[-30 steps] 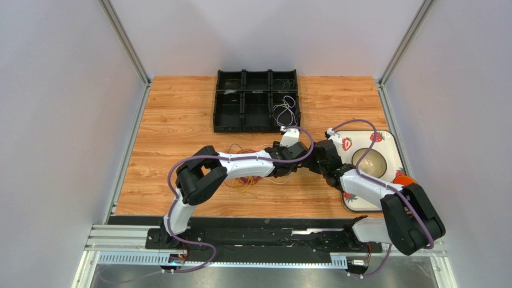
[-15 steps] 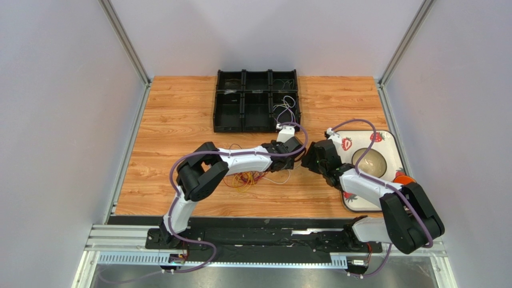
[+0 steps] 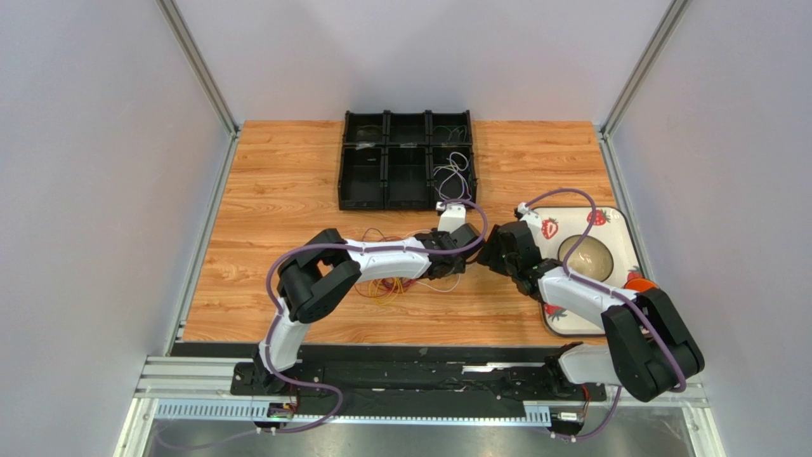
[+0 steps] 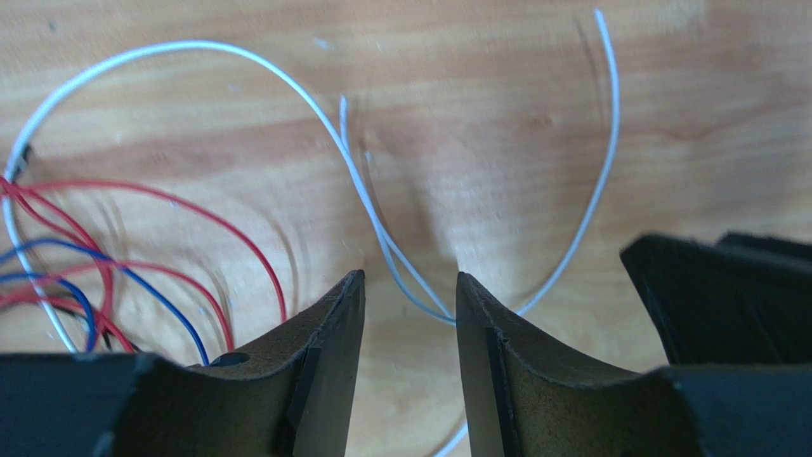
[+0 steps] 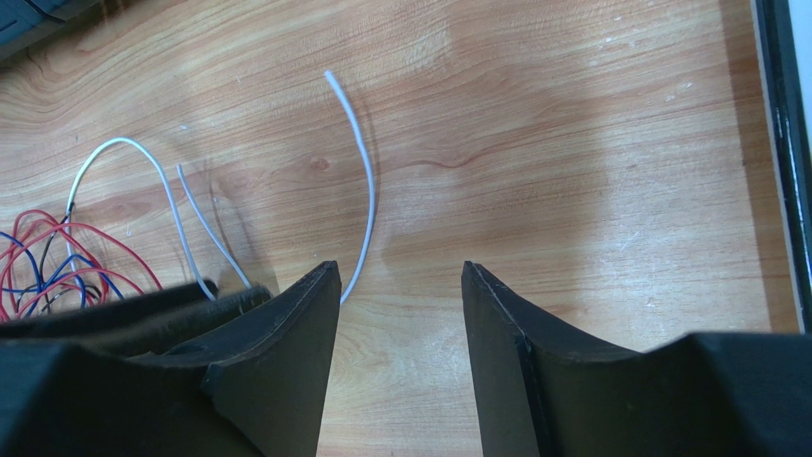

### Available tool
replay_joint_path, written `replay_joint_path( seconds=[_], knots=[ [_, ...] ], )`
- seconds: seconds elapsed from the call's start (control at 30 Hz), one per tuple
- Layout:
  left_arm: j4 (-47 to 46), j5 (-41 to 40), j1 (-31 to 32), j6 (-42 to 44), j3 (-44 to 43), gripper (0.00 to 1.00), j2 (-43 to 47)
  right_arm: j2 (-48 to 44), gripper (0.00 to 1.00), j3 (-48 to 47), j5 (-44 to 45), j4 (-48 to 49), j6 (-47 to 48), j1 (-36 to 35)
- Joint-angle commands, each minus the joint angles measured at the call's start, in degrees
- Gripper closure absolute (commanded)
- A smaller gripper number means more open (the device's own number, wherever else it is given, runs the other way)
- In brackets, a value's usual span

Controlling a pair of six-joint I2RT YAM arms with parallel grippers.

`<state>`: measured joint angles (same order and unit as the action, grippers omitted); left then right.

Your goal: Untangle the cables

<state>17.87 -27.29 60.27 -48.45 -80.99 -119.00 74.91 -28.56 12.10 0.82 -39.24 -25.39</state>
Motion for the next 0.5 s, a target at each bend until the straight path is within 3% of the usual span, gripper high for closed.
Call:
replay_joint_path(
  seconds=[0.0, 0.27, 0.47],
  knots=[
    [7.1, 5.5, 3.0, -4.9, 3.7, 0.51, -0.4, 0.5, 0.46, -2.4, 1.0, 1.0, -0.6, 0.3],
    [10.9, 5.0, 4.9, -6.5, 4.0, 0.5, -0.2, 0.5, 0.46, -2.4, 0.8, 1.1, -0.5, 0.3],
    [15.6, 3.3, 4.9, -4.3, -1.7, 0.54, -4.0, 0.7, 0.47, -2.5, 0.6, 1.1, -0.5, 0.3]
  ],
)
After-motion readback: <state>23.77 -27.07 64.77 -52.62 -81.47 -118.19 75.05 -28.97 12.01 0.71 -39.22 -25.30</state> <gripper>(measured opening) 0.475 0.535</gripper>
